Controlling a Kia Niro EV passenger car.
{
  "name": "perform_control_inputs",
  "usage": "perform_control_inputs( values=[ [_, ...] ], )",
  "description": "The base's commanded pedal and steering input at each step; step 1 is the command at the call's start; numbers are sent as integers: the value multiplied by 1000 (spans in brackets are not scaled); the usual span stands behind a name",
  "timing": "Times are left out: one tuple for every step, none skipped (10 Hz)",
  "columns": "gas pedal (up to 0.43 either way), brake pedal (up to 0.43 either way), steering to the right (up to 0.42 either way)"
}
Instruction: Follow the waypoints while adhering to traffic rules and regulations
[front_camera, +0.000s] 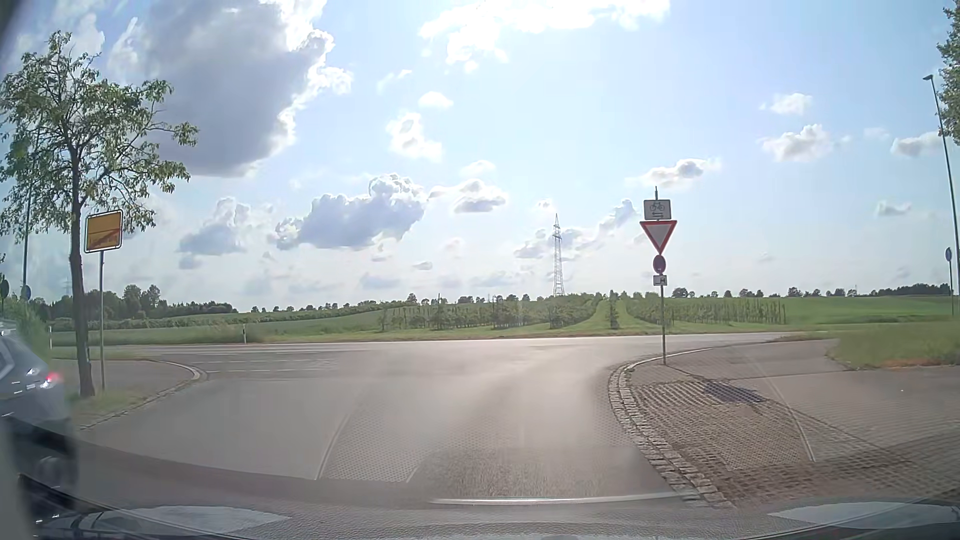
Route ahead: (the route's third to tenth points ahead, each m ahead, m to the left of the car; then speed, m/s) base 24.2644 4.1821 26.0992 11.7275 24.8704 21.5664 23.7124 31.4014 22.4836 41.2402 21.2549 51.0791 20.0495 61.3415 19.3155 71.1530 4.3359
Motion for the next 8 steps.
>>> perform_control_inputs(
  values=[
    [0, 73, 4],
    [0, 110, 4],
    [0, 146, 4],
    [0, 171, 4],
    [0, 183, 5],
    [0, 183, 6],
    [0, 183, 6],
    [0, 183, 5]
  ],
)
